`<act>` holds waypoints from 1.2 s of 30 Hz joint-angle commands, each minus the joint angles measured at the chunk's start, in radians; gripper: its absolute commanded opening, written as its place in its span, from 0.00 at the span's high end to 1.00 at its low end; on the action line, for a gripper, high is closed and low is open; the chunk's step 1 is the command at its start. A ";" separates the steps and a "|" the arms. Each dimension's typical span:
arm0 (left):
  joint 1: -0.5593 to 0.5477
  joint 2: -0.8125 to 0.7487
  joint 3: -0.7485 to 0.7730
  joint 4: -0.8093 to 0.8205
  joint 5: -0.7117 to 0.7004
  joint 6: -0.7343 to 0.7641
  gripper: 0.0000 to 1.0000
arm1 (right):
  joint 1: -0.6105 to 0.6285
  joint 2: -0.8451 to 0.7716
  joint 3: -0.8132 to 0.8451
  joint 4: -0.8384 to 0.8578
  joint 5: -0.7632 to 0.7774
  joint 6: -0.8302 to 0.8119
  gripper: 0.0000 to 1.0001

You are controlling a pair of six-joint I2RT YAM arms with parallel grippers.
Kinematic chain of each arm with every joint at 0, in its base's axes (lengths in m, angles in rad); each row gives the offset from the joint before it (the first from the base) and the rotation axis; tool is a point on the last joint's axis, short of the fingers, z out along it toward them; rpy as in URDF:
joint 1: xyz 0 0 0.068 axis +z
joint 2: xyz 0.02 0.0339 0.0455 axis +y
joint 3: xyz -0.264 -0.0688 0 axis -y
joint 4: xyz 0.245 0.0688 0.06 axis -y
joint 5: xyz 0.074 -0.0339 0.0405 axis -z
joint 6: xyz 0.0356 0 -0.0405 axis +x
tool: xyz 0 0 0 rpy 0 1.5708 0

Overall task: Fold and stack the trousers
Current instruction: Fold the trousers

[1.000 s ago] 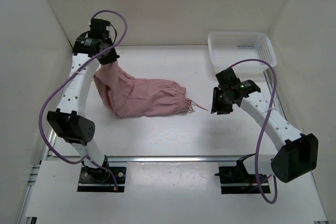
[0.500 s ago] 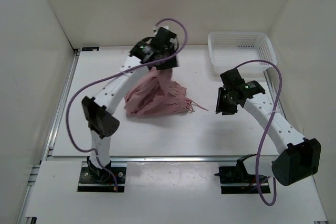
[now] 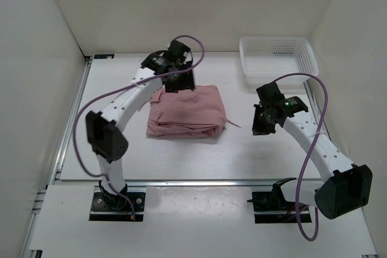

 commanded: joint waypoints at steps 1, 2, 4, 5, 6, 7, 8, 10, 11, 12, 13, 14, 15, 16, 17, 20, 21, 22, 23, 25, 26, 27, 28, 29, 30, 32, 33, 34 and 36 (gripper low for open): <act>0.017 -0.210 -0.106 0.050 -0.050 0.016 0.45 | 0.015 0.024 0.072 0.062 -0.081 -0.013 0.94; 0.026 -0.224 -0.139 0.050 -0.070 0.025 0.50 | 0.015 0.041 0.086 0.076 -0.104 -0.013 0.94; 0.026 -0.256 -0.220 0.050 -0.088 0.025 0.56 | 0.015 0.108 0.127 0.107 -0.154 -0.022 0.77; 0.026 -0.267 -0.249 0.050 -0.100 0.025 0.56 | 0.026 0.133 0.179 0.118 -0.210 -0.033 0.72; 0.026 -0.267 -0.307 0.062 -0.126 0.010 0.56 | 0.035 0.183 0.209 0.128 -0.233 -0.033 0.69; 0.026 -0.279 -0.340 0.076 -0.137 -0.007 0.57 | 0.035 0.208 0.238 0.139 -0.250 -0.033 0.69; 0.037 -0.280 -0.375 0.094 -0.137 -0.007 0.62 | 0.052 0.234 0.265 0.170 -0.269 -0.024 0.69; 0.062 -0.280 -0.479 0.137 -0.117 -0.007 0.76 | 0.084 0.330 0.354 0.191 -0.315 -0.024 0.72; 0.075 -0.257 -0.510 0.172 -0.117 -0.021 0.81 | 0.096 0.366 0.382 0.200 -0.324 -0.024 0.77; 0.098 -0.244 -0.566 0.193 -0.098 -0.021 0.85 | 0.122 0.401 0.403 0.216 -0.324 -0.024 0.79; 0.109 -0.231 -0.588 0.214 -0.085 -0.021 0.88 | 0.135 0.468 0.417 0.228 -0.338 -0.024 0.81; 0.109 -0.193 -0.604 0.229 -0.085 -0.021 0.88 | 0.146 0.501 0.417 0.255 -0.347 -0.024 0.81; 0.123 -0.169 -0.604 0.230 -0.085 -0.021 0.88 | 0.158 0.532 0.417 0.268 -0.347 -0.014 0.82; 0.123 -0.149 -0.614 0.230 -0.071 -0.021 0.88 | 0.158 0.594 0.417 0.277 -0.347 -0.014 0.84; 0.123 -0.122 -0.627 0.239 -0.071 -0.021 0.88 | 0.158 0.622 0.382 0.297 -0.347 -0.014 0.85; 0.112 -0.086 -0.659 0.256 -0.032 -0.021 0.88 | 0.167 0.711 0.329 0.322 -0.271 0.005 0.87; 0.112 -0.077 -0.659 0.256 -0.018 -0.021 0.89 | 0.167 0.740 0.328 0.322 -0.261 0.006 0.89; 0.112 -0.077 -0.674 0.256 -0.007 -0.011 0.89 | 0.167 0.741 0.328 0.310 -0.261 0.006 0.89; 0.112 -0.097 -0.688 0.256 0.007 -0.001 0.89 | 0.176 0.741 0.328 0.309 -0.249 0.006 0.89; 0.112 -0.180 -0.688 0.240 0.028 0.026 0.89 | 0.176 0.683 0.338 0.279 -0.195 0.006 0.89; 0.112 -0.213 -0.662 0.224 0.039 0.035 0.89 | 0.176 0.661 0.348 0.265 -0.177 0.006 0.89; 0.123 -0.277 -0.638 0.184 0.039 0.048 0.89 | 0.176 0.612 0.364 0.235 -0.156 0.006 0.87; 0.123 -0.308 -0.610 0.168 0.039 0.060 0.89 | 0.176 0.589 0.379 0.221 -0.110 0.006 0.85; 0.132 -0.331 -0.548 0.153 0.048 0.086 0.86 | 0.176 0.548 0.414 0.208 -0.093 0.006 0.83; 0.141 -0.350 -0.511 0.138 0.048 0.098 0.85 | 0.176 0.532 0.436 0.196 -0.076 0.006 0.81; 0.152 -0.361 -0.434 0.078 0.048 0.118 0.82 | 0.176 0.509 0.483 0.158 -0.063 -0.004 0.75; 0.152 -0.361 -0.356 0.053 0.048 0.130 0.79 | 0.176 0.489 0.524 0.144 -0.044 -0.004 0.73; 0.152 -0.361 -0.320 0.005 0.033 0.131 0.79 | 0.176 0.475 0.540 0.119 -0.031 -0.004 0.68; 0.152 -0.370 -0.250 -0.033 -0.004 0.140 0.75 | 0.176 0.410 0.540 0.119 -0.002 -0.013 0.51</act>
